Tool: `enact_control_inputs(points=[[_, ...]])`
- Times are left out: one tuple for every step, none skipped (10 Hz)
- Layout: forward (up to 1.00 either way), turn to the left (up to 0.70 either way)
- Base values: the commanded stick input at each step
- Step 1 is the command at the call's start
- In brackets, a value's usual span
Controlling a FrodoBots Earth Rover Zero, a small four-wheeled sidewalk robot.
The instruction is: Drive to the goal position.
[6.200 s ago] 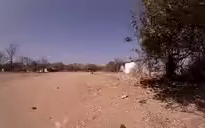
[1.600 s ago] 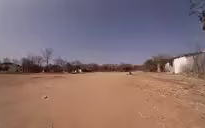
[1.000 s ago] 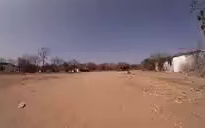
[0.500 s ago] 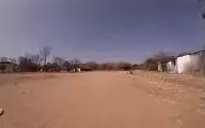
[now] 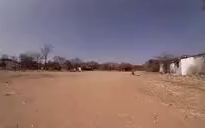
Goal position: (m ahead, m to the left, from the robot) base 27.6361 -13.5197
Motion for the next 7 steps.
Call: enact_control_inputs(points=[[1.00, -0.02], [1.00, 0.00], [1.00, 0.00], [1.00, 0.00], [1.00, 0.00], [1.00, 0.00], [1.00, 0.00]])
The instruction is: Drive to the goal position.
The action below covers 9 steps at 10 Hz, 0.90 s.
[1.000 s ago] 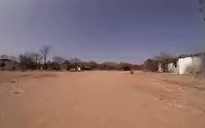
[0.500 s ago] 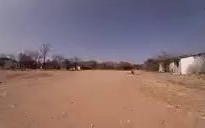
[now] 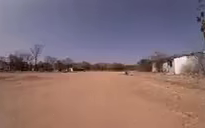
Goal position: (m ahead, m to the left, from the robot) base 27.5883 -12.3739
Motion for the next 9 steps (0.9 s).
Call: enact_control_inputs(points=[[1.00, -0.01], [1.00, -0.15], [1.00, -0.22], [1.00, -0.20], [1.00, -0.02], [1.00, -0.01], [1.00, 0.00], [1.00, 0.00], [1.00, 0.00]])
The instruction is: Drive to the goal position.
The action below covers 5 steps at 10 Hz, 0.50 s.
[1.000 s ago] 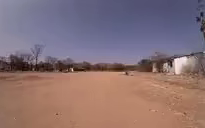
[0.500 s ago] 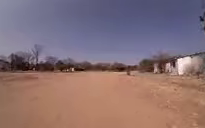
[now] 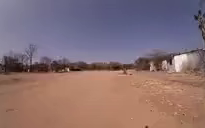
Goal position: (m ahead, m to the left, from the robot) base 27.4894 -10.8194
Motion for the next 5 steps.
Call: enact_control_inputs(points=[[1.00, 0.00], [1.00, 0.00], [1.00, 0.00], [1.00, 0.00], [1.00, 0.00]])
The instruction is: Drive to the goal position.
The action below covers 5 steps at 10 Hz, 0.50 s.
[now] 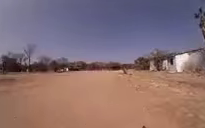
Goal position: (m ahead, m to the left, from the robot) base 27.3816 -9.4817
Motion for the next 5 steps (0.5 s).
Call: enact_control_inputs(points=[[1.00, 0.00], [1.00, 0.00], [1.00, 0.00], [1.00, 0.00], [1.00, 0.00]])
